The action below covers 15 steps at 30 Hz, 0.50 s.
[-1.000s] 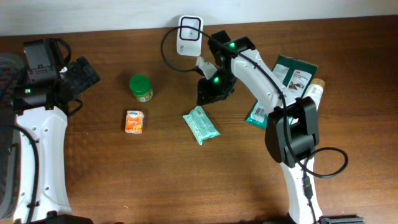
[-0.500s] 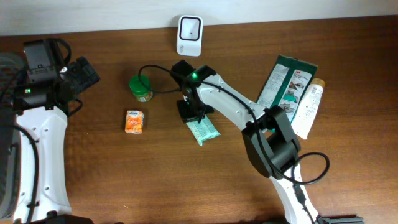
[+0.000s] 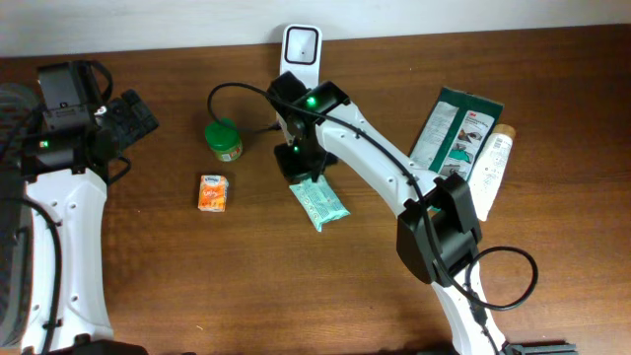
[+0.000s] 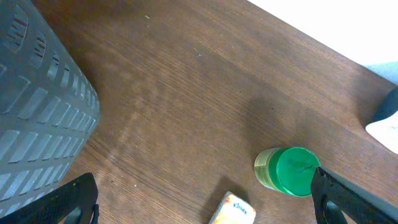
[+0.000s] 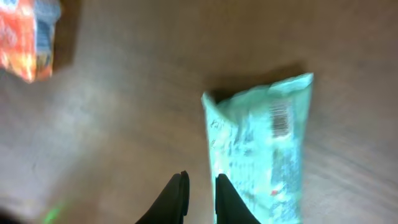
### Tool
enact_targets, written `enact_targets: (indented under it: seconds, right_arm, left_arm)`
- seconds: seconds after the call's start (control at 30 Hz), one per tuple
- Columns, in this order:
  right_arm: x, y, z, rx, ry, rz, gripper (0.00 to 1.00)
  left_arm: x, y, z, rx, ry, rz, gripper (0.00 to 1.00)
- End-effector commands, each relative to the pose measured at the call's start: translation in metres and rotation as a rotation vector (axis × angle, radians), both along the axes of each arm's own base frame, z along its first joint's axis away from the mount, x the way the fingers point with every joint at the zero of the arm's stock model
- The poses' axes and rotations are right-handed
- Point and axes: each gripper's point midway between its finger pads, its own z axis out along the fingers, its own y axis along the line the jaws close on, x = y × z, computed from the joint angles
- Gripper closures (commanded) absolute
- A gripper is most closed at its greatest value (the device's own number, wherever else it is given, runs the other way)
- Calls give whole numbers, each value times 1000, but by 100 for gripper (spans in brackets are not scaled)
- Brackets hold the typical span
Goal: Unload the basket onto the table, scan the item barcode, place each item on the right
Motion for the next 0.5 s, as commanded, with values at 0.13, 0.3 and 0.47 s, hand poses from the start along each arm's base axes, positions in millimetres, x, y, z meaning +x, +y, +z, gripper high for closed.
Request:
enact_targets:
  seconds: [0.13, 0.3, 0.47]
  right_arm:
    - [-66, -1, -49, -63, 204, 41, 85]
    - [-67, -35, -73, -181, 205, 15, 80]
    - [-22, -75, -77, -198, 104, 65, 80]
  left_arm:
    - [1, -1, 13, 4, -33, -13, 1]
    - [1, -1, 13, 4, -33, -13, 1]
    - [1, -1, 13, 4, -33, -13, 1]
